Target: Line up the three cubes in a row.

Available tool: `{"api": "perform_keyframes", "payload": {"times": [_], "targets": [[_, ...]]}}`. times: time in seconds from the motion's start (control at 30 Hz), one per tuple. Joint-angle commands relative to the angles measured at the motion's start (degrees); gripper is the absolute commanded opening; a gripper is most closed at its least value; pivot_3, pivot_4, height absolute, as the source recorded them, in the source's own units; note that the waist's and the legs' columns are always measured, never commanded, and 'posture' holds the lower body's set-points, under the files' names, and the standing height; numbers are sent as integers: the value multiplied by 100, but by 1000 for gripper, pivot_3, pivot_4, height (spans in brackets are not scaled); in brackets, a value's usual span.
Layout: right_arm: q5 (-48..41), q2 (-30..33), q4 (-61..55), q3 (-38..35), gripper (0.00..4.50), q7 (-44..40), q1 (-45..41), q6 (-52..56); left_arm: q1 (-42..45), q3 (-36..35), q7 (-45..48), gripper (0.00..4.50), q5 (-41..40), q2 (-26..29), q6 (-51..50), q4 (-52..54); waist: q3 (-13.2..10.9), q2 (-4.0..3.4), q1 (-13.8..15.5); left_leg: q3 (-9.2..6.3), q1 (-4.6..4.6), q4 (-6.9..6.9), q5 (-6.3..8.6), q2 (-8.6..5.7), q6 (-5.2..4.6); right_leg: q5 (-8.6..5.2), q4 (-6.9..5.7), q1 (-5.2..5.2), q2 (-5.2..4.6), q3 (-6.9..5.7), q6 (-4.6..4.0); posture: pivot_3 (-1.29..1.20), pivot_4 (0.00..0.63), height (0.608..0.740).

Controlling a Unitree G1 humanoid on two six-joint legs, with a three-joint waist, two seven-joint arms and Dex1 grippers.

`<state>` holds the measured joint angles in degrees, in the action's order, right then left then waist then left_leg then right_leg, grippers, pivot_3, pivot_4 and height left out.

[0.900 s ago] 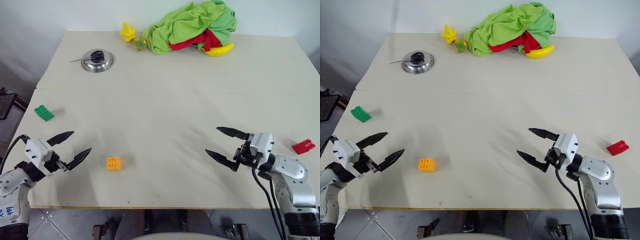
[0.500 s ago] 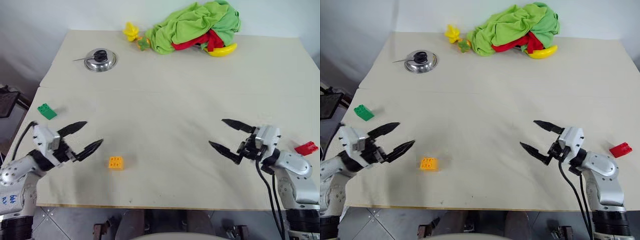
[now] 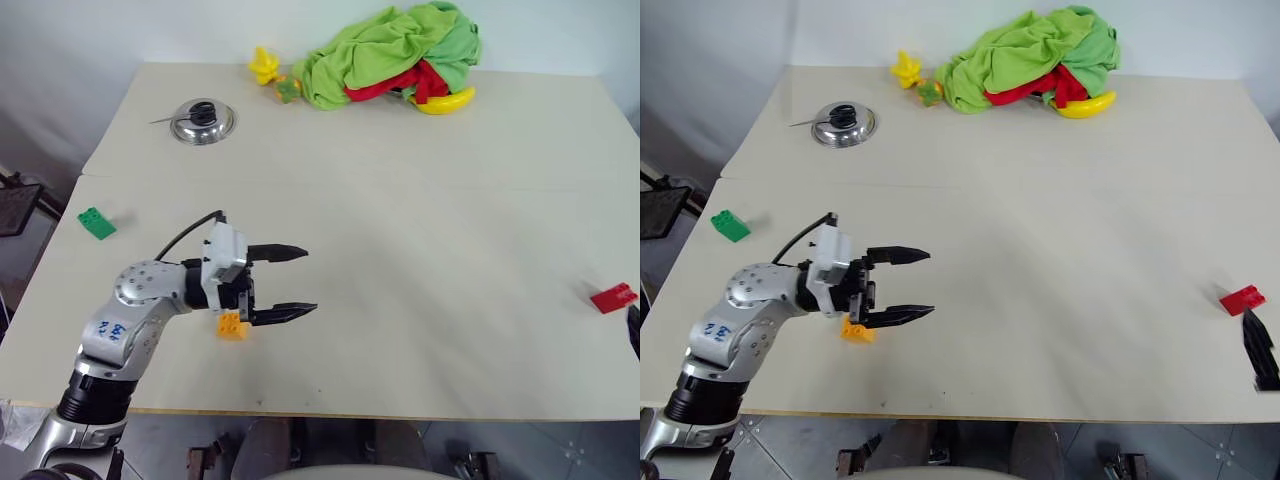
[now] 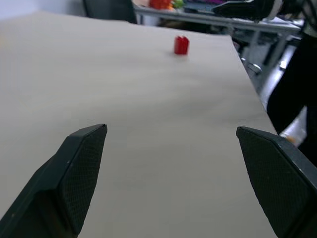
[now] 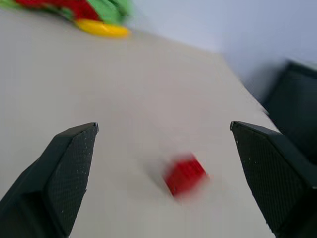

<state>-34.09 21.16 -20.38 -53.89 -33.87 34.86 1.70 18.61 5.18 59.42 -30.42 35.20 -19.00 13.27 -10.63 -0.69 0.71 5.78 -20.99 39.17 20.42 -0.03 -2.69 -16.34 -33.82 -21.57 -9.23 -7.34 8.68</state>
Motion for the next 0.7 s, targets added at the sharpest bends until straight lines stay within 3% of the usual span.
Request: {"api": "perform_keyframes", "payload": {"times": [0.03, 0.13, 0.27, 0.47, 0.57, 0.7], "targets": [[-46, -130, 73, -220, 4500, 394, 267, 264, 105, 87, 63, 4426, 139, -122, 158, 5, 0, -1, -60, 1, 1, 0, -1, 20, 1, 0, -1, -1, 0, 4, 0, 0, 150, 740], [-267, 159, -216, -37, 4500, 70, 383, 485, 53, 80, 41, 4426, 148, -204, 142, 93, 6, -15, -114, 8, 6, 0, -1, 26, 2, 0, -4, -3, -2, 16, 0, 0, 150, 740], [-312, 1032, 210, -123, 4500, -214, 103, 830, -2, 140, 62, 4426, 302, -230, 270, 103, 6, -18, -101, 28, 26, 0, 0, 25, -2, 0, -11, -2, -9, 43, 0, 0, 150, 740], [380, 2982, 2247, 337, 4500, -1369, -680, 827, 75, 53, -2, 4426, 272, -308, 252, 114, 4, -15, -52, 31, 30, 0, 0, 9, -19, 1, -7, -1, -27, 48, 0, 0, 150, 740], [733, 3896, 3510, 978, 4500, -1997, -1488, 804, 46, 23, 39, 4426, 281, -290, 302, 121, 4, -15, -74, 29, 25, 0, -1, 9, -21, 2, -9, 1, -26, 41, 2, 0, 150, 740], [1226, 4604, 4923, 1878, 4500, -2702, -2553, 449, 48, -22, 79, 4426, 249, -276, 324, 102, 3, -17, -77, 24, 19, 0, -4, 8, -26, 2, -7, 1, -27, 26, 3, 0, 150, 740]]}}
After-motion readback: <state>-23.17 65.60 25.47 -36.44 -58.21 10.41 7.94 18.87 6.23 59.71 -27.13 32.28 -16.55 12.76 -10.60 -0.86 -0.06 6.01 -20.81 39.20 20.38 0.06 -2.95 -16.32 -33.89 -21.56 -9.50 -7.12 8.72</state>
